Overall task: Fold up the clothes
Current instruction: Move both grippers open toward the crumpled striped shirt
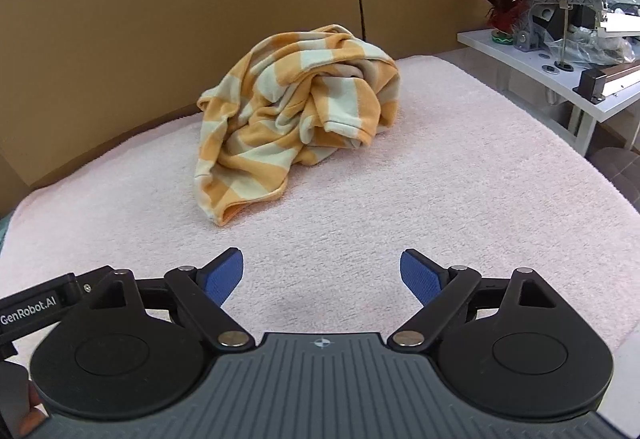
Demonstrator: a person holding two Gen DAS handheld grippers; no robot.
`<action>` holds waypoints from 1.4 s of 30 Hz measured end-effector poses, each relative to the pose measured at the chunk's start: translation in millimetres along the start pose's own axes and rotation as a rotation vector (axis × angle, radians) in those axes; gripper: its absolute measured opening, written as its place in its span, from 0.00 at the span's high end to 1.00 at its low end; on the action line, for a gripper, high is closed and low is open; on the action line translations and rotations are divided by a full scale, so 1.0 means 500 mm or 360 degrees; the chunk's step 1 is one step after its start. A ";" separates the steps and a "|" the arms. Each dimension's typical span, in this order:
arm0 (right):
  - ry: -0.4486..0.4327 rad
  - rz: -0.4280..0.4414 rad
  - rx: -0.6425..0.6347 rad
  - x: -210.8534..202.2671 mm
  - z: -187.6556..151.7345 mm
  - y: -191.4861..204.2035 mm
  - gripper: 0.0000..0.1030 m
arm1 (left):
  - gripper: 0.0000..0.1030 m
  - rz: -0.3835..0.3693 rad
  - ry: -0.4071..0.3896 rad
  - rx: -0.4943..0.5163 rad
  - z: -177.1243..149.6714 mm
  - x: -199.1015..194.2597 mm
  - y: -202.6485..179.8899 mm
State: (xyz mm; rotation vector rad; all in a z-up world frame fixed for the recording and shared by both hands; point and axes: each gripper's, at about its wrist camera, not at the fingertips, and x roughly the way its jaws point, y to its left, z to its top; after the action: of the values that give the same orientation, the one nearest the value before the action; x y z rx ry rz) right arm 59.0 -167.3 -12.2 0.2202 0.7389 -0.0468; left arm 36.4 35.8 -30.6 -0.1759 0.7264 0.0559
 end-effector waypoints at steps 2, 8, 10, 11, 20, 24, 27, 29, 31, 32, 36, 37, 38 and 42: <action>-0.0009 -0.0007 0.0010 -0.007 0.007 0.003 0.13 | 0.01 0.0050 -0.0035 0.0022 0.006 -0.002 -0.006; -0.0059 -0.0095 -0.0019 -0.021 0.019 0.027 0.12 | 0.01 0.0084 -0.0048 0.0171 0.009 -0.005 -0.039; -0.0064 -0.0107 -0.0030 -0.025 0.017 0.031 0.12 | 0.01 0.0097 -0.0079 0.0194 0.008 -0.011 -0.052; -0.0076 -0.0124 -0.0044 -0.029 0.015 0.033 0.12 | 0.01 0.0105 -0.0097 0.0202 0.008 -0.015 -0.059; -0.0216 -0.0245 -0.0145 -0.066 0.007 0.035 0.11 | 0.01 0.0111 -0.0122 0.0281 -0.009 -0.039 -0.116; -0.0224 -0.0231 -0.0130 -0.068 0.006 0.026 0.11 | 0.01 0.0102 -0.0099 0.0279 -0.013 -0.038 -0.116; -0.0221 -0.0219 -0.0123 -0.065 0.003 0.027 0.11 | 0.01 0.0099 -0.0090 0.0266 -0.014 -0.038 -0.113; -0.0219 -0.0211 -0.0127 -0.065 0.001 0.028 0.11 | 0.01 0.0099 -0.0088 0.0262 -0.014 -0.038 -0.111; -0.0215 -0.0202 -0.0129 -0.065 -0.002 0.029 0.11 | 0.01 0.0092 -0.0081 0.0256 -0.015 -0.037 -0.108; -0.0215 -0.0198 -0.0131 -0.065 -0.003 0.029 0.11 | 0.01 0.0088 -0.0076 0.0254 -0.015 -0.035 -0.106; -0.0221 -0.0200 -0.0149 -0.066 -0.004 0.031 0.11 | 0.01 0.0092 -0.0063 0.0252 -0.020 -0.032 -0.104; -0.0222 -0.0199 -0.0151 -0.066 -0.005 0.032 0.11 | 0.01 0.0096 -0.0063 0.0254 -0.021 -0.032 -0.103; -0.0221 -0.0198 -0.0152 -0.066 -0.005 0.032 0.11 | 0.01 0.0100 -0.0064 0.0255 -0.021 -0.032 -0.103; -0.0214 -0.0191 -0.0151 -0.064 -0.007 0.032 0.11 | 0.01 0.0107 -0.0068 0.0258 -0.021 -0.032 -0.098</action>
State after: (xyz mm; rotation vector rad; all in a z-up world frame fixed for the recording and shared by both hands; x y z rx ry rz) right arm 34.8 -151.8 9.8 0.0811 0.6181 -0.1388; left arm 23.1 -14.3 -20.8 0.0047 0.6911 0.0645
